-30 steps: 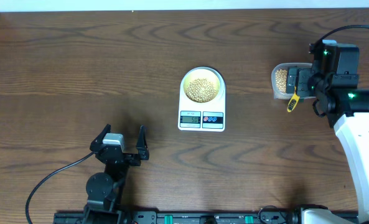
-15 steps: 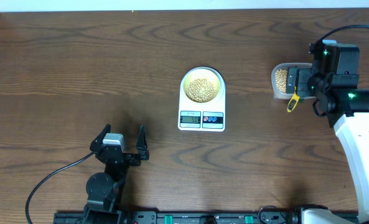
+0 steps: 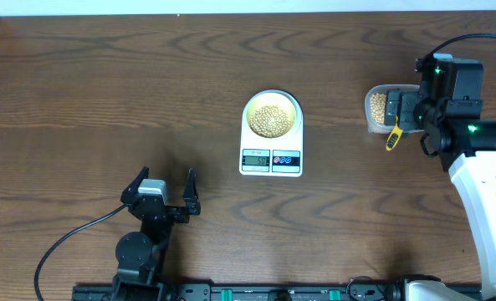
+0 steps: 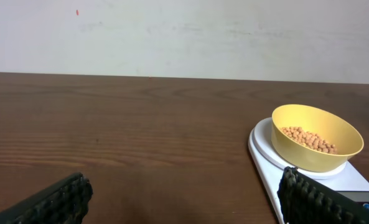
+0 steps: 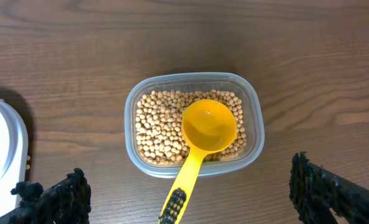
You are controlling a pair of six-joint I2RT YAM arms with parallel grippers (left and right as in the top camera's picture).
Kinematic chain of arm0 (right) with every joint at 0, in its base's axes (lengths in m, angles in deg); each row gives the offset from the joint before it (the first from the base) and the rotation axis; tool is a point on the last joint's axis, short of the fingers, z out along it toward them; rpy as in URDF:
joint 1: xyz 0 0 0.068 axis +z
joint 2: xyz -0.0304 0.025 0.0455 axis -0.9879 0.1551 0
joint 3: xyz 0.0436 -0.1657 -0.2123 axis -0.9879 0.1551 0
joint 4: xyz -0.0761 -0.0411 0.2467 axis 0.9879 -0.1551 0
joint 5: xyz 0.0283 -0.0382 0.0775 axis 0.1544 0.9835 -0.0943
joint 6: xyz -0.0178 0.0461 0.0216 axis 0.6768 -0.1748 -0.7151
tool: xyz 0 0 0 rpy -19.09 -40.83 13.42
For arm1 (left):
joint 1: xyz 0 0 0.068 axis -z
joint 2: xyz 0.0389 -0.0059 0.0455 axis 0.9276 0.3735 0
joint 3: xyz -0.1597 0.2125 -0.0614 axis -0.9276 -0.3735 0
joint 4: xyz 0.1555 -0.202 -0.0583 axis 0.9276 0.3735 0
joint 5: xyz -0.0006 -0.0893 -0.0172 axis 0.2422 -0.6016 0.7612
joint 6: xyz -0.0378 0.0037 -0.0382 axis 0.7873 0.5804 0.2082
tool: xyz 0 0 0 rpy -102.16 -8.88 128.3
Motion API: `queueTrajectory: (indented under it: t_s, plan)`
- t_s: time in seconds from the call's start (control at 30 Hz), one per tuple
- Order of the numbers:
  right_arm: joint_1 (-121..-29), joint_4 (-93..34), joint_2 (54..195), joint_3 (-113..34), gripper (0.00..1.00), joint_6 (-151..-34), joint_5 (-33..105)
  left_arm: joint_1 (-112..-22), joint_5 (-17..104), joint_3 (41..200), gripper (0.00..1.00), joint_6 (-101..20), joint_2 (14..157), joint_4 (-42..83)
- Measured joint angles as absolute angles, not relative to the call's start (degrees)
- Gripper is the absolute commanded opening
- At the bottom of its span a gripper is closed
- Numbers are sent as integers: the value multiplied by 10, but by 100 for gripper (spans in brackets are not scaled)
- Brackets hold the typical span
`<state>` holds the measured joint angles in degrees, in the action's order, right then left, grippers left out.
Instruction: Scoop item into bowl and weigh 50g on scale
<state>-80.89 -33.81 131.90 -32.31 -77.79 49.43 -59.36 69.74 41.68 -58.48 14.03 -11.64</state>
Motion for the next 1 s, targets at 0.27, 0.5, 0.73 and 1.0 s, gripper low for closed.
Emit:
queueTrajectory:
  t_s: [0.27,0.5,0.73,1.0]
  plan:
    - [-809,-338,1319,-323,99,-778,494,-594,697,417,98,-585,140,-116]
    - [-809,-338,1319,-323,99,-778,494,-594,697,417,98,-585,140,-116]
    - [-809,-354,1317,-323,99,-777,500,-594,697,417,97,-585,140,-116]
    - [-809,-389,1246,-323,99,-777,500,-594,697,417,98,-585,140,-116]
